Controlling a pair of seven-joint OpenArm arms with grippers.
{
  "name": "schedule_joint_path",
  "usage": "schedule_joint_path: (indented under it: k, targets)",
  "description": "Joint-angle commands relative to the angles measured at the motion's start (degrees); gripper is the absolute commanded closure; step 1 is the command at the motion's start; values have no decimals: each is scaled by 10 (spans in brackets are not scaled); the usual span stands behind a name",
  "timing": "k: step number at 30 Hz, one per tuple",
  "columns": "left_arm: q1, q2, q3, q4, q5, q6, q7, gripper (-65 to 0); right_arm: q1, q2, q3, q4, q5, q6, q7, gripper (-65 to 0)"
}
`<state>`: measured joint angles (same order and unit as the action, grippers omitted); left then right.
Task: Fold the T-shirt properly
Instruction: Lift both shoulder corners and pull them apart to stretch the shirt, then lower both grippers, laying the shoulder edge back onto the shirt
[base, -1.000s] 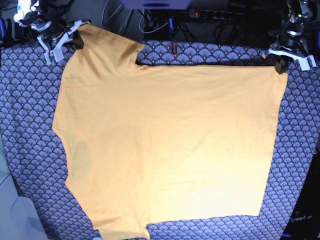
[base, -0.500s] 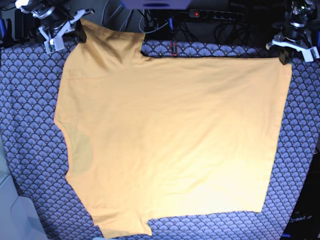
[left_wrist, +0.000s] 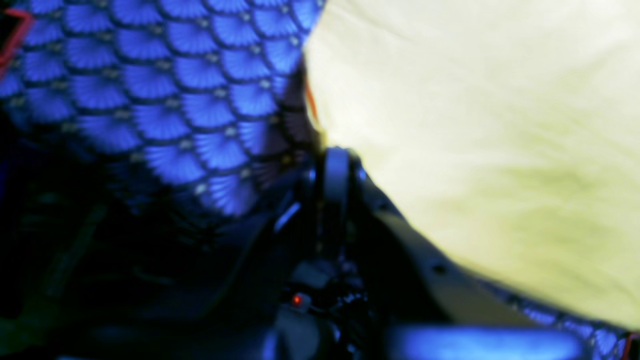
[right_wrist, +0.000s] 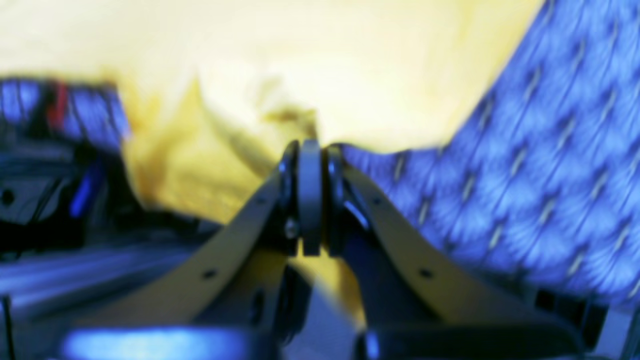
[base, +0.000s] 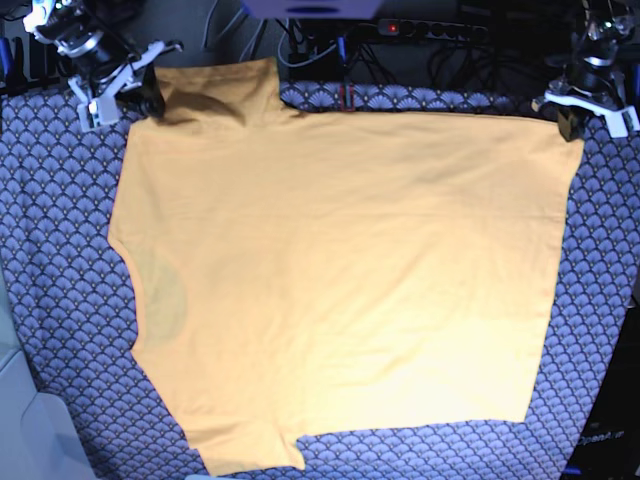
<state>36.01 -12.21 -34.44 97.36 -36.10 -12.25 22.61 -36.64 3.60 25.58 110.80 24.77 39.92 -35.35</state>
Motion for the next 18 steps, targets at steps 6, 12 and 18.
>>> schedule_joint_path:
  k: [6,12,18]
  targets:
    - [-77,-5,-42,2,-3,-4,73,0,92,21,34,8,4,1,-89,0]
    - [-148,-7,-55,4,17,-3,146,0,170,37,34,7,3,1,-150,0]
    - [-217,-1,-58,3,84,-3,202,0,230,34,29,6,-22,1,-186,0]
